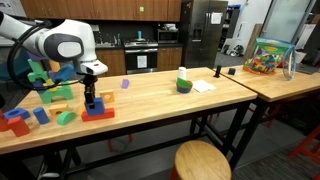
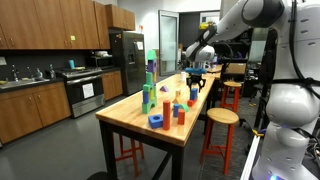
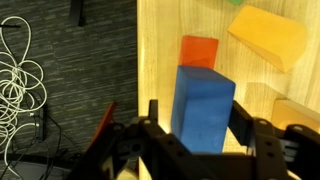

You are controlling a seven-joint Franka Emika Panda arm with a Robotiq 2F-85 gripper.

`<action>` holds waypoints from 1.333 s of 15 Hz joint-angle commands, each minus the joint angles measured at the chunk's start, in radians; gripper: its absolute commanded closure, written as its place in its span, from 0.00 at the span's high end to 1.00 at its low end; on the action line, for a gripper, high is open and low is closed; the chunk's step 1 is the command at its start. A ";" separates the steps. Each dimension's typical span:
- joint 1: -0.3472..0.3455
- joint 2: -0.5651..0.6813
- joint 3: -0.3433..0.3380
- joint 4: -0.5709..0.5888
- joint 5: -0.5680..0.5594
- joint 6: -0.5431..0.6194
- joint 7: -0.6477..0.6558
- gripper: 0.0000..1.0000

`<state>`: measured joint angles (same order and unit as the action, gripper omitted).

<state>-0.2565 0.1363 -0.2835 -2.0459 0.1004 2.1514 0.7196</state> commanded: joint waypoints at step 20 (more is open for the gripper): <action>0.094 -0.132 0.079 0.001 -0.259 -0.008 -0.148 0.16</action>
<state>-0.1722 0.0487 -0.2245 -2.0262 -0.1193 2.1514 0.6341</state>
